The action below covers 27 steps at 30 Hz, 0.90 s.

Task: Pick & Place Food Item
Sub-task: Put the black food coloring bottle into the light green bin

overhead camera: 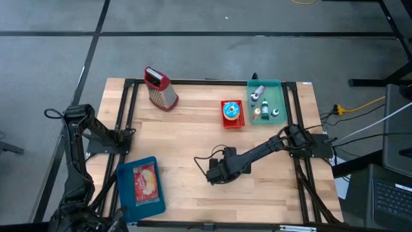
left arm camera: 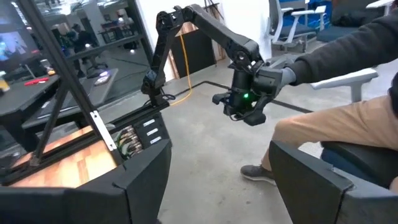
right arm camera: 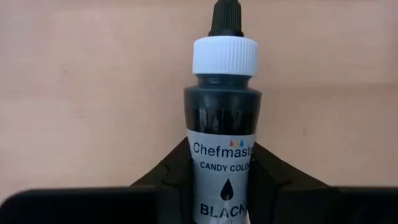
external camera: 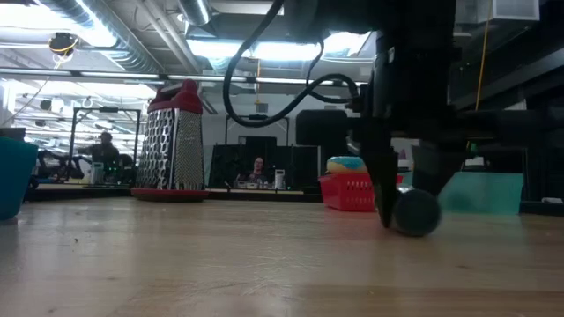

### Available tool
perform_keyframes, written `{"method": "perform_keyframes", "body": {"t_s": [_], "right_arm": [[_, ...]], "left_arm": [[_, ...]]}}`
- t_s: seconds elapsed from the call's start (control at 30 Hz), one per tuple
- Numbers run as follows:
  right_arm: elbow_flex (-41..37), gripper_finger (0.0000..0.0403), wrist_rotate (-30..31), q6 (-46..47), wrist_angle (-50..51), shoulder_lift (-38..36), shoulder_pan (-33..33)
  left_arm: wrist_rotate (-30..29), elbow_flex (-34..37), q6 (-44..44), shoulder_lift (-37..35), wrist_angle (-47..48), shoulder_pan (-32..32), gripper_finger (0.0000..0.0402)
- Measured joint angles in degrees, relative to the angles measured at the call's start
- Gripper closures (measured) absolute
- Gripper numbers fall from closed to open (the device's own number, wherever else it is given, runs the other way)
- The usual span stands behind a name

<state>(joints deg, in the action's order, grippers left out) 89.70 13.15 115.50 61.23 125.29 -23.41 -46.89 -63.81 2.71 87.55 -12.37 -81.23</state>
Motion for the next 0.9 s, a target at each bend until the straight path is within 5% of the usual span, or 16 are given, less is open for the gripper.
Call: {"method": "perform_keyframes", "body": {"t_s": [0.2, 0.37, 0.63, 0.9], "right_arm": [[-0.08, 0.0308, 4.88, 0.0, 2.15, 0.09, 0.27], [-0.38, 0.0295, 11.54, 0.0, 4.8, -0.27, 1.13], [-0.34, 0.0309, 25.52, 0.35, 8.98, -4.37, 2.49], [-0.24, 0.0306, 35.22, 1.1, 24.2, -15.0, 5.03]], "left_arm": [[-6.04, 0.01, 0.21, 0.15, 2.91, 1.49, 0.0135], [-4.82, 3.55, -1.35, -0.31, -0.7, 7.65, 0.0135], [11.92, 14.44, -5.64, -0.39, -12.04, 23.37, 0.0135], [25.34, 26.76, -9.19, -0.39, -25.61, 39.85, 0.0135]]}}
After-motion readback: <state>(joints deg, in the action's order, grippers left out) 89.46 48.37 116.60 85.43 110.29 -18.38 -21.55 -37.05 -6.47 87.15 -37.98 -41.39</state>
